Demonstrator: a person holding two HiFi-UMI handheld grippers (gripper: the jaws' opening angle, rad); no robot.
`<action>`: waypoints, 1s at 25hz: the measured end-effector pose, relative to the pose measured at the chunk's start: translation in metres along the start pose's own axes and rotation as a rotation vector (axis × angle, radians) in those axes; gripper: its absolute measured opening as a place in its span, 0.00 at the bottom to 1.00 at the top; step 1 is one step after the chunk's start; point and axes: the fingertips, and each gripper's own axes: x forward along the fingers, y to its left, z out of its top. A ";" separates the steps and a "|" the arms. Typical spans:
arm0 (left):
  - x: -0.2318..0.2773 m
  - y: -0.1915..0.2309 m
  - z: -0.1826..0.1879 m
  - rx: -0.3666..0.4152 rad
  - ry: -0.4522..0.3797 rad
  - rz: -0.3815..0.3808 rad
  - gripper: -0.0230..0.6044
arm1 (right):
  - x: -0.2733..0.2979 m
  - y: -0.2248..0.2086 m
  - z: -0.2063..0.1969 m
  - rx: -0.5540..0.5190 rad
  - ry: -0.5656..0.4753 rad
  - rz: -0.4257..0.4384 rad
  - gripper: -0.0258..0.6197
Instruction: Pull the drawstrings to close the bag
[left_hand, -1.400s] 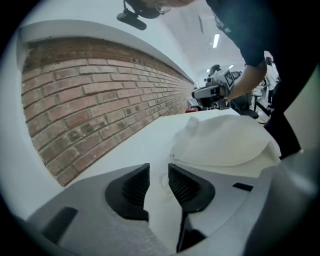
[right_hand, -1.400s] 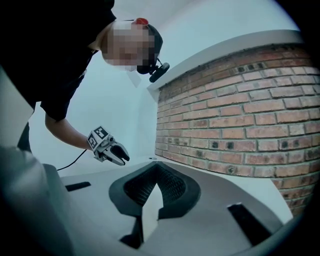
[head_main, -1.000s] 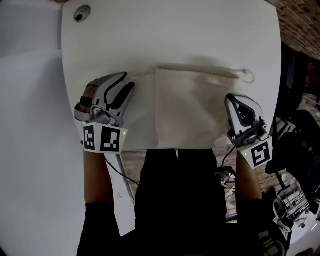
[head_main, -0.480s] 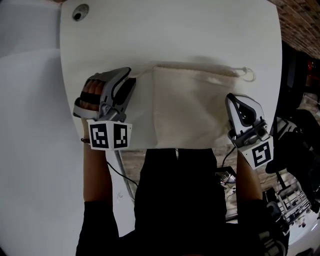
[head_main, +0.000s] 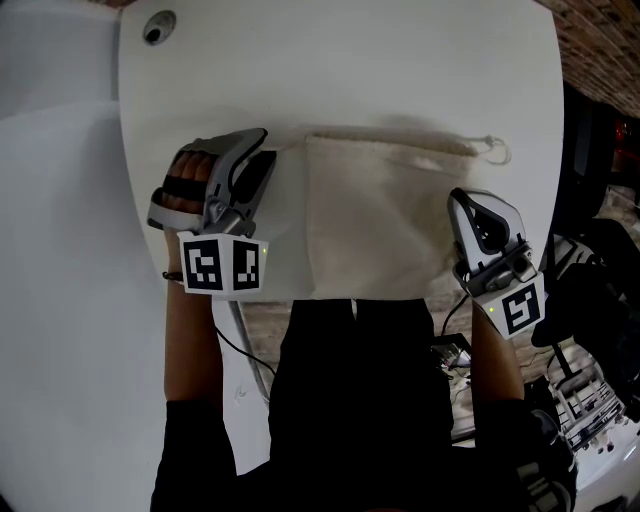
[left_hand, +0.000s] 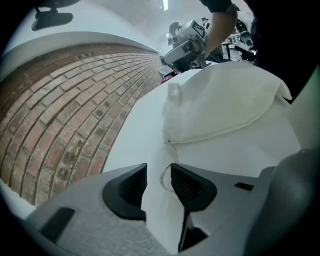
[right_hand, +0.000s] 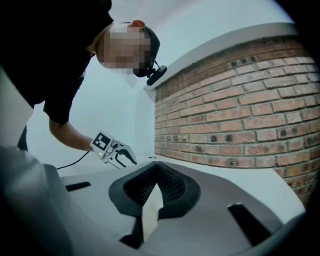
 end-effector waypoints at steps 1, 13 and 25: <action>0.001 0.000 -0.001 0.002 0.008 -0.004 0.25 | 0.000 0.000 0.000 0.001 0.000 0.000 0.05; 0.013 0.010 -0.018 -0.101 0.059 -0.017 0.25 | 0.000 0.001 -0.002 0.009 -0.001 -0.005 0.05; 0.027 0.000 -0.011 0.005 0.031 -0.325 0.25 | -0.006 -0.001 -0.007 0.019 0.006 -0.010 0.05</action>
